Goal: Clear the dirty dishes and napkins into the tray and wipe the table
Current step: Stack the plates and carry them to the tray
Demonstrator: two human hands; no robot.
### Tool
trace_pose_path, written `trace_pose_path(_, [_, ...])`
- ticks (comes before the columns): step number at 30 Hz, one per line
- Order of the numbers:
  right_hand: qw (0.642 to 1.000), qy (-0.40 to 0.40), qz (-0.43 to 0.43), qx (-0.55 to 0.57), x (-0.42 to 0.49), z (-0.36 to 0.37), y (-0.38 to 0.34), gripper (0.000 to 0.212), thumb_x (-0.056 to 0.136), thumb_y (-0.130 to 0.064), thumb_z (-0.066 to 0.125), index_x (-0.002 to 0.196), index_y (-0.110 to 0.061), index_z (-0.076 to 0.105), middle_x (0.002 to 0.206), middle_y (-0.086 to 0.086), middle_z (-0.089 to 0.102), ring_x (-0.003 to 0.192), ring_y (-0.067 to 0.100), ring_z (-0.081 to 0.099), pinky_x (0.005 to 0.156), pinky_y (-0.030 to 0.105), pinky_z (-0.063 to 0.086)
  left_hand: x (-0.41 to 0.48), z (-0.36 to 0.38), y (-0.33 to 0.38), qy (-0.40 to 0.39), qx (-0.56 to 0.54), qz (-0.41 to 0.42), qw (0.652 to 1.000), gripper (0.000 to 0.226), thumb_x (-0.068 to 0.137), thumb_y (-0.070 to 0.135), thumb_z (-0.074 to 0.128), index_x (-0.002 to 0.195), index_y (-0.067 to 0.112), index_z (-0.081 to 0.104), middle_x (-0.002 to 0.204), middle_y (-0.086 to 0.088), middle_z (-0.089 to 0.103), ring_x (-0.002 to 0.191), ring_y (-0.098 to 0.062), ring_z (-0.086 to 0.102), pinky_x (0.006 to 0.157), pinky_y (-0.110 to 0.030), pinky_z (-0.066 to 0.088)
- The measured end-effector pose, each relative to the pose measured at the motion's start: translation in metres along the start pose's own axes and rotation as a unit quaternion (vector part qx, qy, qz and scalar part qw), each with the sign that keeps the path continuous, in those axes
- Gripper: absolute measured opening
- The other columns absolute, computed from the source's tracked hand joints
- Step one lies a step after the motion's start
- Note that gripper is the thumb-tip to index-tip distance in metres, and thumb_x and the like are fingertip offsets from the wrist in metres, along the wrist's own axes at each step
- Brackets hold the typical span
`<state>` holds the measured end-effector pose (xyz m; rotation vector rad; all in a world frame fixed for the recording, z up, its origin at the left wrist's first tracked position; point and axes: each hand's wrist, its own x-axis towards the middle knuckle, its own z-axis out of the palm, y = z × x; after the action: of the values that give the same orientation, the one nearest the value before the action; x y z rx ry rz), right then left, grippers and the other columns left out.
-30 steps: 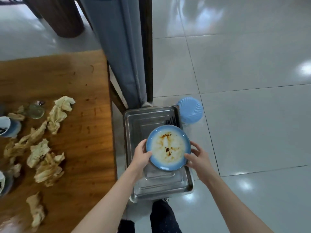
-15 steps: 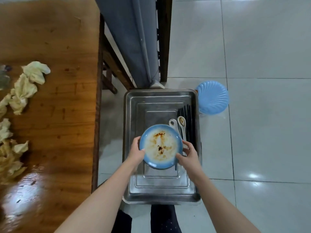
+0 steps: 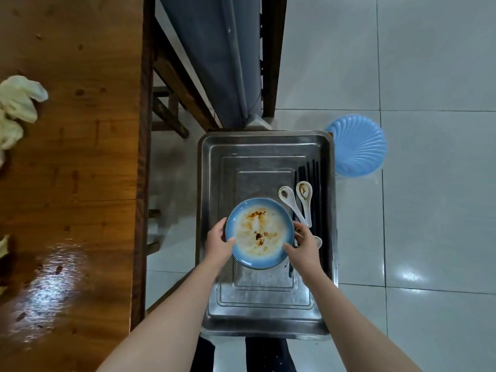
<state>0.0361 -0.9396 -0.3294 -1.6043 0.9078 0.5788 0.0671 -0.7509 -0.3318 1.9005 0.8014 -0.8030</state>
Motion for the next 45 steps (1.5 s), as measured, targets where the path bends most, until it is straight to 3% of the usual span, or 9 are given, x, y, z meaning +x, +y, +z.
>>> trace_pose_path(8, [1.000, 0.009, 0.003, -0.019, 0.000, 0.001, -0.002, 0.057, 0.083, 0.011, 0.062, 0.134, -0.011, 0.051, 0.130, 0.006, 0.054, 0.111, 0.012, 0.053, 0.095, 0.032, 0.048, 0.003, -0.002, -0.001, -0.001, -0.004, -0.016, 1.000, 0.067, 0.088, -0.009, 0.058, 0.146, 0.016, 0.038, 0.144, -0.005, 0.048, 0.136, -0.022, 0.041, 0.107, -0.047, 0.041])
trace_pose_path(18, [1.000, -0.022, 0.004, 0.001, -0.020, -0.001, -0.007, 0.064, 0.086, 0.009, 0.061, 0.142, -0.011, 0.040, 0.136, 0.005, 0.049, 0.126, 0.021, 0.049, 0.104, 0.044, 0.044, -0.009, -0.010, 0.006, -0.040, 0.001, -0.032, 0.999, 0.075, 0.088, -0.008, 0.060, 0.151, 0.017, 0.027, 0.153, -0.003, 0.035, 0.141, -0.022, 0.032, 0.108, -0.042, 0.038])
trace_pose_path(26, [1.000, -0.008, -0.019, 0.003, -0.058, -0.011, -0.021, 0.066, 0.085, 0.007, 0.064, 0.144, -0.010, 0.038, 0.143, 0.007, 0.045, 0.134, 0.021, 0.042, 0.109, 0.040, 0.038, -0.048, -0.024, 0.021, -0.040, -0.012, -0.013, 0.999, 0.075, 0.088, -0.007, 0.060, 0.151, 0.017, 0.027, 0.154, -0.005, 0.032, 0.141, -0.024, 0.033, 0.112, -0.043, 0.035])
trace_pose_path(29, [0.999, 0.000, -0.031, 0.010, -0.079, -0.017, -0.033, 0.063, 0.084, 0.008, 0.065, 0.140, -0.011, 0.043, 0.139, 0.007, 0.050, 0.130, 0.019, 0.046, 0.106, 0.037, 0.042, -0.071, -0.035, 0.030, -0.054, -0.006, 0.007, 0.998, 0.073, 0.087, -0.007, 0.061, 0.149, 0.018, 0.030, 0.151, -0.006, 0.037, 0.138, -0.023, 0.036, 0.110, -0.039, 0.038])
trace_pose_path(32, [0.999, 0.009, -0.049, 0.017, -0.101, -0.025, -0.048, 0.060, 0.084, 0.007, 0.064, 0.138, -0.011, 0.045, 0.133, 0.007, 0.054, 0.121, 0.016, 0.052, 0.091, 0.021, 0.048, -0.097, -0.049, 0.040, -0.062, 0.001, 0.034, 0.998, 0.069, 0.087, -0.007, 0.060, 0.147, 0.016, 0.035, 0.147, -0.006, 0.042, 0.135, -0.019, 0.040, 0.098, -0.027, 0.041])
trace_pose_path(34, [0.998, 0.015, -0.059, 0.026, -0.117, -0.029, -0.060, 0.059, 0.085, 0.006, 0.064, 0.139, -0.011, 0.045, 0.131, 0.008, 0.055, 0.117, 0.018, 0.055, 0.088, 0.022, 0.050, -0.116, -0.058, 0.048, -0.057, -0.003, 0.049, 0.997, 0.066, 0.088, -0.007, 0.059, 0.146, 0.014, 0.036, 0.143, -0.007, 0.046, 0.131, -0.019, 0.044, 0.093, -0.024, 0.040])
trace_pose_path(36, [0.997, 0.016, -0.072, 0.033, -0.133, -0.032, -0.072, 0.058, 0.086, 0.005, 0.063, 0.139, -0.010, 0.044, 0.130, 0.009, 0.055, 0.114, 0.018, 0.056, 0.093, 0.029, 0.048, -0.136, -0.067, 0.054, -0.047, -0.009, 0.063, 0.997, 0.063, 0.089, -0.006, 0.057, 0.145, 0.014, 0.038, 0.140, -0.008, 0.049, 0.127, -0.022, 0.048, 0.094, -0.031, 0.044])
trace_pose_path(39, [0.994, 0.020, -0.097, 0.039, -0.158, -0.034, -0.089, 0.056, 0.087, 0.005, 0.062, 0.138, -0.010, 0.046, 0.125, 0.006, 0.057, 0.105, 0.014, 0.056, 0.087, 0.024, 0.047, -0.165, -0.079, 0.060, -0.029, -0.024, 0.083, 0.996, 0.060, 0.091, -0.004, 0.057, 0.144, 0.017, 0.040, 0.135, -0.007, 0.053, 0.121, -0.026, 0.054, 0.097, -0.044, 0.047])
trace_pose_path(45, [0.988, 0.011, -0.152, 0.027, -0.199, -0.034, -0.114, 0.049, 0.089, 0.002, 0.058, 0.133, -0.019, 0.051, 0.114, -0.004, 0.059, 0.094, 0.004, 0.059, 0.071, 0.017, 0.048, -0.212, -0.114, 0.065, 0.009, -0.077, 0.115, 0.990, 0.055, 0.093, -0.001, 0.056, 0.143, 0.019, 0.042, 0.131, -0.004, 0.059, 0.122, -0.021, 0.054, 0.102, -0.043, 0.047])
